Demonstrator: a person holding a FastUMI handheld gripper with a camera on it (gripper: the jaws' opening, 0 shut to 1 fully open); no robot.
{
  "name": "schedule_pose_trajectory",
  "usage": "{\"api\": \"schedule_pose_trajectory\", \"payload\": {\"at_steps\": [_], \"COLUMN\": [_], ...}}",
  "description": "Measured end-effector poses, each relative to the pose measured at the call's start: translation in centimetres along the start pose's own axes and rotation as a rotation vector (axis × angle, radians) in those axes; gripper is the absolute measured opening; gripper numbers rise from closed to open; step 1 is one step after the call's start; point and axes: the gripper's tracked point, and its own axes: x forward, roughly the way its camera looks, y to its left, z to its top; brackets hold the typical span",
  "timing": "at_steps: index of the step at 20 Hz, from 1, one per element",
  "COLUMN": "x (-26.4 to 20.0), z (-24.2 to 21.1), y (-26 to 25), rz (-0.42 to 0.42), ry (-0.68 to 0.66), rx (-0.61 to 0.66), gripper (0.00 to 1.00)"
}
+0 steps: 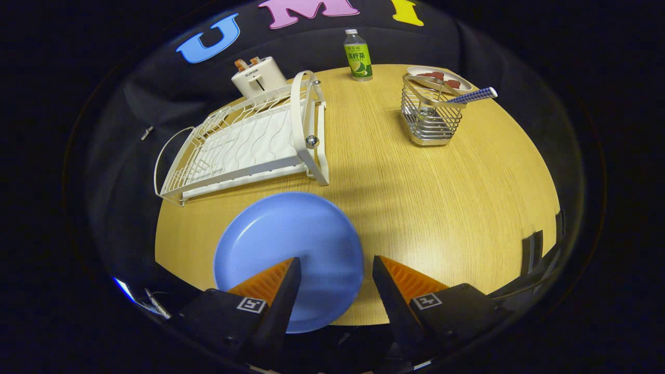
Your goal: Take the plate from the dish rack, then take the spoon from the basket and place it into the plate.
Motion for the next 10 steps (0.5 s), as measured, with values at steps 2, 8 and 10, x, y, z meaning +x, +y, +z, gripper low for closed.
{"api": "schedule_pose_trajectory", "payload": {"at_steps": [2, 8, 10], "x": [-0.6, -5.7, -8.1], "z": [0.4, 5.6, 9.0], "y": [-0.5, -0.4, -0.2], "rz": [0.000, 0.083, 0.105], "ry": [-0.016, -0.186, -0.265], "rx": [-0.012, -0.127, -0.159], "gripper": [0.92, 0.99, 0.99]}}
